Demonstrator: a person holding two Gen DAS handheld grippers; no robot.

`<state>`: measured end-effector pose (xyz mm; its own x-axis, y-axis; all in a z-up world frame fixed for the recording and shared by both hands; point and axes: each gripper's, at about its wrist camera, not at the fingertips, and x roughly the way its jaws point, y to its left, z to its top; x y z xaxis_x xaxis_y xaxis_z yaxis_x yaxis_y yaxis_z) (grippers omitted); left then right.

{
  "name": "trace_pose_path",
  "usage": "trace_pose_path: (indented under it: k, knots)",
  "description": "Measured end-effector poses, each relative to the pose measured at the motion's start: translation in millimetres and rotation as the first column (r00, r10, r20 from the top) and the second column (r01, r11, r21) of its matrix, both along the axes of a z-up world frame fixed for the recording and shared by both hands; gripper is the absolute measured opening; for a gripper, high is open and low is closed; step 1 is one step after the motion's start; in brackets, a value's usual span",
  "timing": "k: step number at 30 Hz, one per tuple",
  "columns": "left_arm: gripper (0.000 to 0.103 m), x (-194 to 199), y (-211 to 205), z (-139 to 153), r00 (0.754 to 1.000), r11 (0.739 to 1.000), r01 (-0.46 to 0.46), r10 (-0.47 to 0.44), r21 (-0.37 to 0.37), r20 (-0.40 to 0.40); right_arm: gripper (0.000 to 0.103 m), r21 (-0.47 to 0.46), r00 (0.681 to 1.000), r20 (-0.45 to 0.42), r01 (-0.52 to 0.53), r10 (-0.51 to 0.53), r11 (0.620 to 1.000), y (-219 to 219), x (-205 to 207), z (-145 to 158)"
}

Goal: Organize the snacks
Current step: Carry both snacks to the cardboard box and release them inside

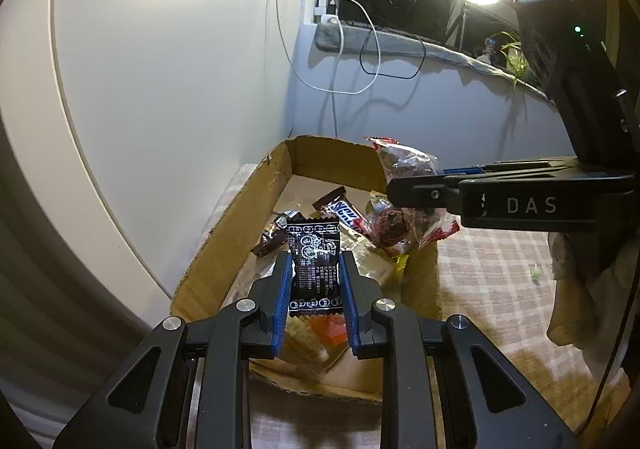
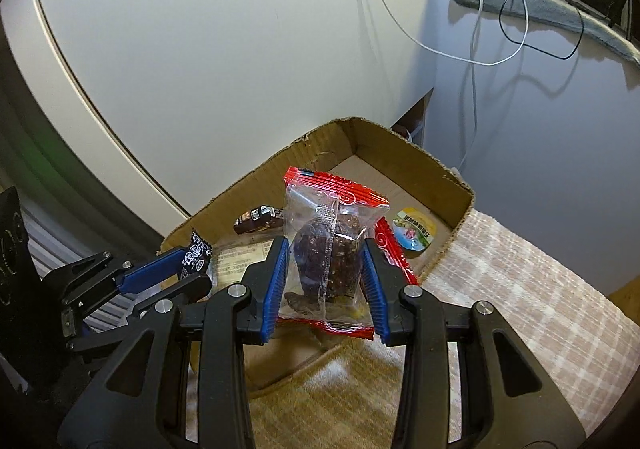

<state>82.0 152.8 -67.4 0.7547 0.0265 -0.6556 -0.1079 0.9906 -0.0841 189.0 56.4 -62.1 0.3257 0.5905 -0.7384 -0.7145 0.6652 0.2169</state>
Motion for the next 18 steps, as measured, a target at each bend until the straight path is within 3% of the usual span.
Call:
trace_pose_path:
  k: [11, 13, 14, 16, 18]
  knots:
    - [0.023, 5.0, 4.4, -2.1, 1.0, 1.0, -0.007, 0.007, -0.004, -0.01, 0.039, -0.019, 1.0, -0.021, 0.0, -0.001, 1.0, 7.8, 8.4, -10.5]
    - [0.026, 5.6, 5.0, -2.4, 1.0, 1.0, -0.01, 0.01, -0.003, -0.011, 0.047, -0.023, 1.0, -0.018, 0.003, -0.003, 1.0, 8.1, 8.5, -10.7]
    - [0.031, 5.9, 5.5, -2.8, 1.0, 1.0, -0.011, 0.011, -0.002, -0.011, 0.05, -0.022, 1.0, -0.011, 0.006, -0.007, 1.0, 7.9, 8.4, -10.3]
    - [0.042, 5.6, 5.4, -2.6, 1.0, 1.0, -0.012, 0.012, 0.001, -0.007, 0.067, -0.017, 1.0, 0.002, 0.014, -0.014, 1.0, 7.6, 8.7, -8.9]
    - [0.064, 5.5, 4.9, -2.5, 1.0, 1.0, -0.013, 0.013, 0.005, -0.004, 0.074, -0.011, 1.0, 0.015, 0.015, -0.015, 1.0, 6.9, 8.5, -6.6]
